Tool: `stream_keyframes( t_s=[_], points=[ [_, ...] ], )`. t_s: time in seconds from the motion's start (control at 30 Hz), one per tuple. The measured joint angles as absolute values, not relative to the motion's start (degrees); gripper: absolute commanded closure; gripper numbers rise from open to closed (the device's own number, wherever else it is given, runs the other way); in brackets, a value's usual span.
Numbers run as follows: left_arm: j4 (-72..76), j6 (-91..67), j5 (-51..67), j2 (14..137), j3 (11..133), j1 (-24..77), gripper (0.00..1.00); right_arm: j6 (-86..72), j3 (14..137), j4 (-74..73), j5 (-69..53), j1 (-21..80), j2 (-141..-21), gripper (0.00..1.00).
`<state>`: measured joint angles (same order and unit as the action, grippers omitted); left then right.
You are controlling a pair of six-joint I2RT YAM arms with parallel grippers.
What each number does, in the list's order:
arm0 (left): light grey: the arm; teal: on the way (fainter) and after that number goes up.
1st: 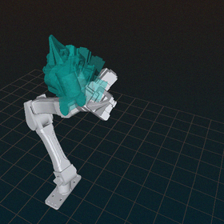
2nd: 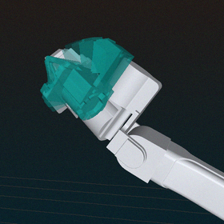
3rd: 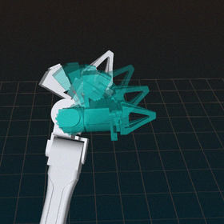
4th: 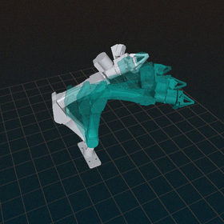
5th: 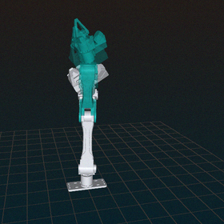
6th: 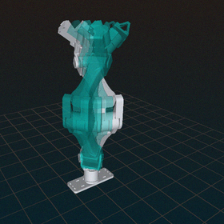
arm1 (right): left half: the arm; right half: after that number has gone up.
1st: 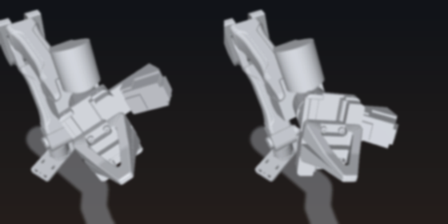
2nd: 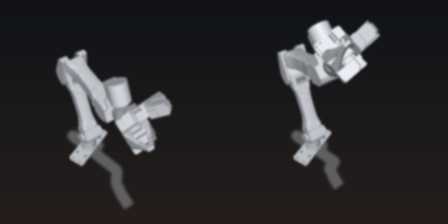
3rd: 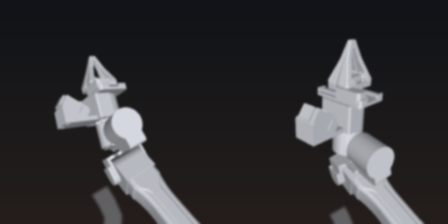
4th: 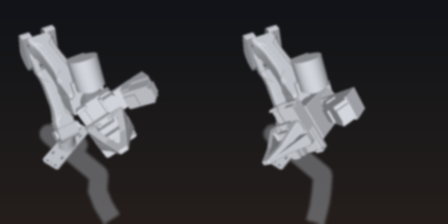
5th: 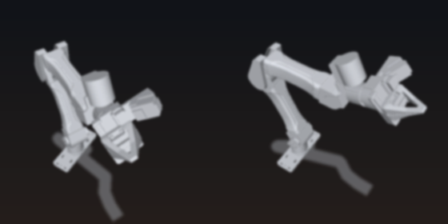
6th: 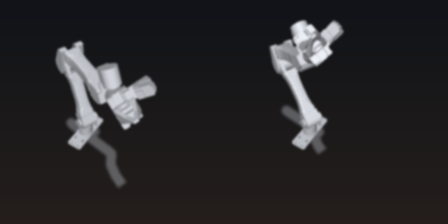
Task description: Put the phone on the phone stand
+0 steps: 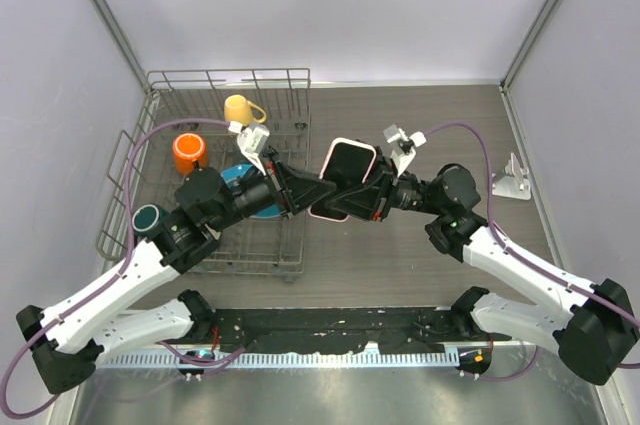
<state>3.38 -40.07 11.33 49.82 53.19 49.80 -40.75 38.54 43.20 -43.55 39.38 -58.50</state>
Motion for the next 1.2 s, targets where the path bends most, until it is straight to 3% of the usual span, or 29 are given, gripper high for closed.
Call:
stream_keyframes(
  t_s=[0.07,0.13,0.17,0.2,0.27,0.3,0.4,0.5,0.67,0.73,0.77,0.87,1.03,1.1,1.2],
  points=[
    [4.3,-39.4,14.4,51.1,53.5,49.7,1.00,-42.4,38.5,43.3,-44.7,39.1,-58.5,1.00],
    [4.9,-38.4,17.7,51.9,54.1,49.1,1.00,-44.4,38.5,43.9,-45.5,38.8,-58.5,0.98],
    [5.1,-37.9,19.3,52.5,54.4,48.9,1.00,-45.3,38.5,44.5,-45.8,38.8,-58.4,0.94],
    [5.3,-37.6,20.4,52.8,54.7,48.8,1.00,-45.6,38.5,45.1,-46.1,38.8,-58.2,0.75],
    [5.3,-37.1,21.9,53.1,55.4,48.6,1.00,-45.8,38.5,46.0,-46.6,38.8,-57.9,0.58],
    [5.1,-37.0,22.6,53.1,55.9,48.6,1.00,-45.5,38.7,46.0,-46.9,38.8,-57.9,0.44],
    [2.3,-36.5,24.4,54.0,56.4,49.5,1.00,-43.4,39.6,43.9,-47.2,38.5,-57.7,0.29],
    [-1.1,-34.9,25.6,53.7,56.7,49.7,1.00,-41.5,39.6,40.2,-47.2,37.2,-56.7,0.28],
    [-6.2,-32.4,26.9,53.4,56.7,49.7,1.00,-39.8,40.4,35.4,-47.4,35.3,-55.0,0.31],
    [-7.8,-31.6,27.1,52.8,56.6,49.8,1.00,-39.3,40.8,33.7,-47.9,34.0,-54.5,0.39],
    [-8.7,-31.0,27.1,52.4,56.6,49.8,1.00,-39.3,40.9,33.0,-48.3,33.0,-54.0,0.50],
    [-10.1,-30.0,27.0,51.5,56.6,49.8,1.00,-39.6,41.1,32.9,-50.2,31.7,-53.8,0.61],
    [-11.5,-29.3,27.6,51.6,56.5,49.8,1.00,-40.5,41.1,35.0,-54.6,31.7,-55.4,0.62],
    [-11.5,-29.3,28.3,51.9,56.5,49.8,1.00,-41.6,40.9,37.4,-56.2,31.8,-56.3,0.69],
    [-11.8,-28.5,28.8,52.1,56.5,49.8,1.00,-43.9,40.7,41.0,-58.4,32.4,-57.5,0.97]
  ],
)
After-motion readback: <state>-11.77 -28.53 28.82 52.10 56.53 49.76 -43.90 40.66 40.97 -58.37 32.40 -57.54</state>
